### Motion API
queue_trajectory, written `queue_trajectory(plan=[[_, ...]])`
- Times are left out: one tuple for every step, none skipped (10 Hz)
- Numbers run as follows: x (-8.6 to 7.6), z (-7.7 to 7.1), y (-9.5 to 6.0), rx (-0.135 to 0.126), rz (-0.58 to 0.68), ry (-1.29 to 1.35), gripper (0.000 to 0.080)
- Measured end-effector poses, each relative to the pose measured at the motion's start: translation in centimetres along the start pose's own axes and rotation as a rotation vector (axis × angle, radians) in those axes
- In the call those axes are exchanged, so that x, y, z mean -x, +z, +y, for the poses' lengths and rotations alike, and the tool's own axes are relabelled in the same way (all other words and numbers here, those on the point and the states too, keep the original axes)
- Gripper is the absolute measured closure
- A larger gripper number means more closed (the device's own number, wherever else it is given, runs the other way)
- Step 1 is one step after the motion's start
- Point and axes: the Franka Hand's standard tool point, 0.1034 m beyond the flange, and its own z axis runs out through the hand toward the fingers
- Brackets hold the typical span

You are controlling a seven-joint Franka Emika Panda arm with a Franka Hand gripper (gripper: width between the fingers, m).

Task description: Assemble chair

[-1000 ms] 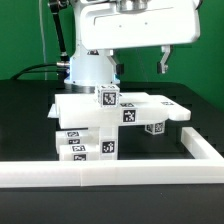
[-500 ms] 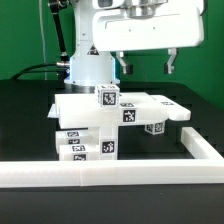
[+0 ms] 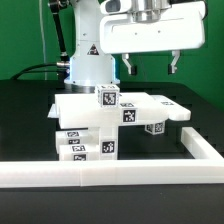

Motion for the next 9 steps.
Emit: queue_trajectory(plan=[[0.2,-0.6,0.6,0.002,0.027,-0.085,0.0150],[0.5,-1.1,1.3,0.010,0.021,-0.176,0.0150],[0.1,-1.0,1.8,0.010,0.012,-0.303,0.0150],[0.0,-1.2,2.0,0.020,-0.013,-0.326,0.0150],[0.0,-1.2,1.9,0.018,-0.009,-0.316,0.0150],[0.0,-1.1,2.0,0.019,-0.011,-0.315,0.0150],[0.0,-1.1,2.0,0.019,-0.011,-0.315,0.0150],[0.0,-1.1,2.1,0.020,-0.010,-0.327,0.0150],[0.0,-1.0,2.6,0.027,-0.004,-0.397,0.0150]])
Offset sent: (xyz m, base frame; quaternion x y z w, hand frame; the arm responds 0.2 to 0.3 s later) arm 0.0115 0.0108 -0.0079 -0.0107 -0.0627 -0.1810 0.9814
